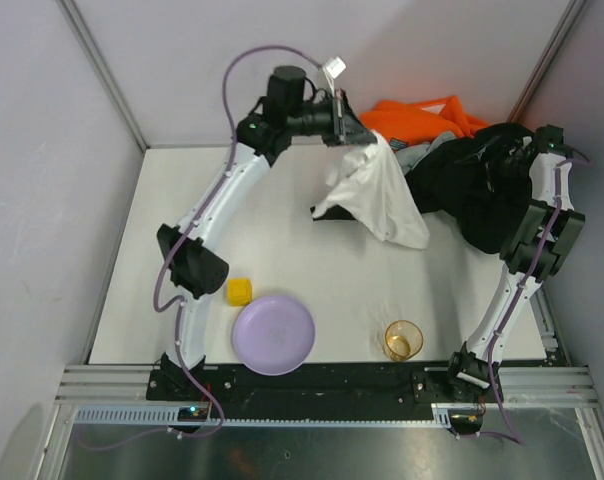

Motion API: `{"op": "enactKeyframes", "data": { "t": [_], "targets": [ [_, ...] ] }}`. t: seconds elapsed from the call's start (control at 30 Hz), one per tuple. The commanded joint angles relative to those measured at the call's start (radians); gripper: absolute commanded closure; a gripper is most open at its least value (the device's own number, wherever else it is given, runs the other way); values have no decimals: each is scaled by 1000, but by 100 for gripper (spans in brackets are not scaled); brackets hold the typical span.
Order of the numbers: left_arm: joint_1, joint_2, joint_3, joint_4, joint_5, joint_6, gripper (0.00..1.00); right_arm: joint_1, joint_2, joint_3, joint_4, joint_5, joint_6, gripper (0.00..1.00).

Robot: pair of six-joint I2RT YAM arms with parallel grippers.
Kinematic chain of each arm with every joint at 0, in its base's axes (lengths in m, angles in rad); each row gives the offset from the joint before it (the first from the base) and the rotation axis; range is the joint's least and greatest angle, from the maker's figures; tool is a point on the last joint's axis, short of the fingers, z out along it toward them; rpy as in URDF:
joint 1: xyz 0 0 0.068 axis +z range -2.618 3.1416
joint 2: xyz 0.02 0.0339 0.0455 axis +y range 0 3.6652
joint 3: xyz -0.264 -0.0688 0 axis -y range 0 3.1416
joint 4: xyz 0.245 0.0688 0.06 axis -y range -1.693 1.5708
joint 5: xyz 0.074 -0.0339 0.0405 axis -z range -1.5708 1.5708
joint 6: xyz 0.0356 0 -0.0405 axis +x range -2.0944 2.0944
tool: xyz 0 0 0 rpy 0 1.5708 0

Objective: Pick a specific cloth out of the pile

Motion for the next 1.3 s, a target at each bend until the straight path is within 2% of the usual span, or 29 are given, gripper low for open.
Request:
{"op": "enactKeyframes", "data": {
  "t": [0.0, 0.27, 0.4, 0.67, 0.77, 0.93, 1.07, 1.27],
  "targets": [
    [36, -135, 78, 159, 122, -111, 99, -32, -56, -11, 49, 38, -29, 8],
    [77, -167, 47, 447, 178, -314, 99, -32, -62, -30, 48, 38, -37, 8],
    [118, -206, -76, 699, 192, -466, 99, -32, -63, -35, 48, 38, -38, 8],
    [212, -280, -182, 747, 180, -464, 99, -30, -63, -34, 48, 46, -35, 8],
    [259, -327, -248, 707, 158, -437, 99, -25, -66, -36, 38, 60, -44, 8],
    [339, -429, -349, 497, 53, -302, 99, -15, -85, -62, 25, 90, -57, 8],
    [415, -506, -436, 409, 2, -258, 99, -9, -106, -83, 7, 125, -69, 8],
    [472, -560, -391, 91, -145, -37, 99, 2, -154, -139, 2, 174, -81, 7]
  ]
}}
